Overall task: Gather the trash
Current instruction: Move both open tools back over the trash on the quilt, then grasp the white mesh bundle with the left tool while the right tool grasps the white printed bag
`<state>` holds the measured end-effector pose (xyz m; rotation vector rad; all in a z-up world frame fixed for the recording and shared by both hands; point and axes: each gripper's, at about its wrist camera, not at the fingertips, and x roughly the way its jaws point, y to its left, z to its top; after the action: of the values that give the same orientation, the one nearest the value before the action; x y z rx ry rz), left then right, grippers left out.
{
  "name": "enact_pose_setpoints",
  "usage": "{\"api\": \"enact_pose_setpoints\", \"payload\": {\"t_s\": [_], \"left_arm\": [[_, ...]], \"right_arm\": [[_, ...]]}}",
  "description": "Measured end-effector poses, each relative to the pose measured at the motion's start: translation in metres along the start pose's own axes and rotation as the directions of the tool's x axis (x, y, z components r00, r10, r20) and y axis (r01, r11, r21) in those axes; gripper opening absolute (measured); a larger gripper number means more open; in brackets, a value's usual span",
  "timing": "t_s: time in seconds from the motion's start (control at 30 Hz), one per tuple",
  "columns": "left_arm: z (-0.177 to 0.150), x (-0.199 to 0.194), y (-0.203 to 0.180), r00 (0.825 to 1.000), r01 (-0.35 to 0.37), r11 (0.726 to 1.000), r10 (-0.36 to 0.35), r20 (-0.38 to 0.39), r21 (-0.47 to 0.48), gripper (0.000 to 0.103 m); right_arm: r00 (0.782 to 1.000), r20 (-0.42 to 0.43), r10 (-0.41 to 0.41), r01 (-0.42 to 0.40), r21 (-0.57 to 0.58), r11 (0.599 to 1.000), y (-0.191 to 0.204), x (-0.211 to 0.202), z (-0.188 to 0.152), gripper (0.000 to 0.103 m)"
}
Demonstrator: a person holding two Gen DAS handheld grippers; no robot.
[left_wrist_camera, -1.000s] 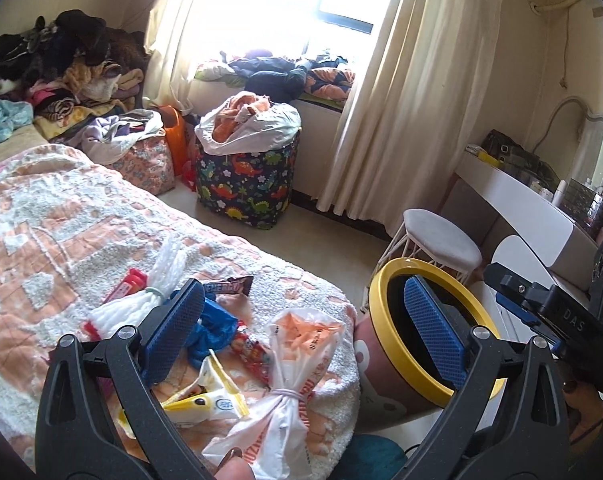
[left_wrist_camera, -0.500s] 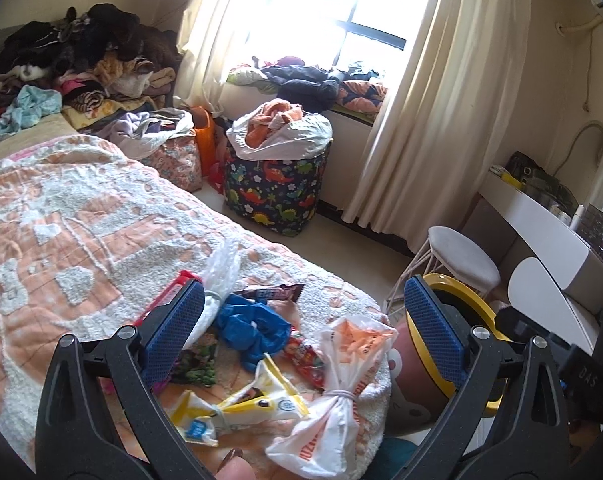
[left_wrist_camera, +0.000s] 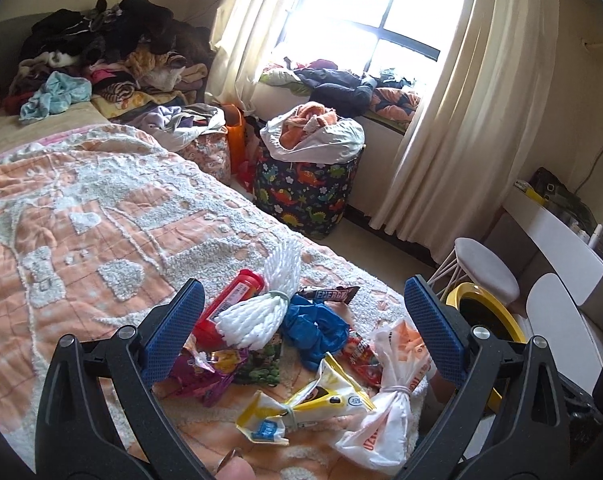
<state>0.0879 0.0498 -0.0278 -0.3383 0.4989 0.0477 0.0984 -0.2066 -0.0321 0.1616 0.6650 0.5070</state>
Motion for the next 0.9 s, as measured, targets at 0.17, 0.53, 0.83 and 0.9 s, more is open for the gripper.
{"api": "enact_pose_setpoints", "payload": {"t_s": [0.17, 0.53, 0.83, 0.9], "left_arm": [[0.000, 0.002, 0.015, 1.000, -0.016, 1.000, 0.016, -0.011, 0.007, 0.092], [-0.008, 0.025, 0.032, 0.995, 0.002, 1.000, -0.001, -0.103, 0.004, 0.075], [-0.015, 0.050, 0.033, 0.984, -0.009, 1.000, 0.010, -0.176, 0.009, 0.062], [-0.017, 0.054, 0.033, 0.981, -0.011, 1.000, 0.013, -0.191, 0.014, 0.060]], "right_arm": [[0.999, -0.039, 0.014, -0.015, -0.019, 1.000, 0.012, 0.008, -0.008, 0.090], [0.990, -0.141, -0.022, 0.021, -0.008, 1.000, 0.018, 0.039, -0.022, 0.090], [0.980, -0.199, -0.023, 0.025, 0.008, 1.000, 0.021, 0.063, -0.029, 0.090], [0.977, -0.213, -0.018, 0.021, 0.012, 1.000, 0.022, 0.068, -0.030, 0.090]]}}
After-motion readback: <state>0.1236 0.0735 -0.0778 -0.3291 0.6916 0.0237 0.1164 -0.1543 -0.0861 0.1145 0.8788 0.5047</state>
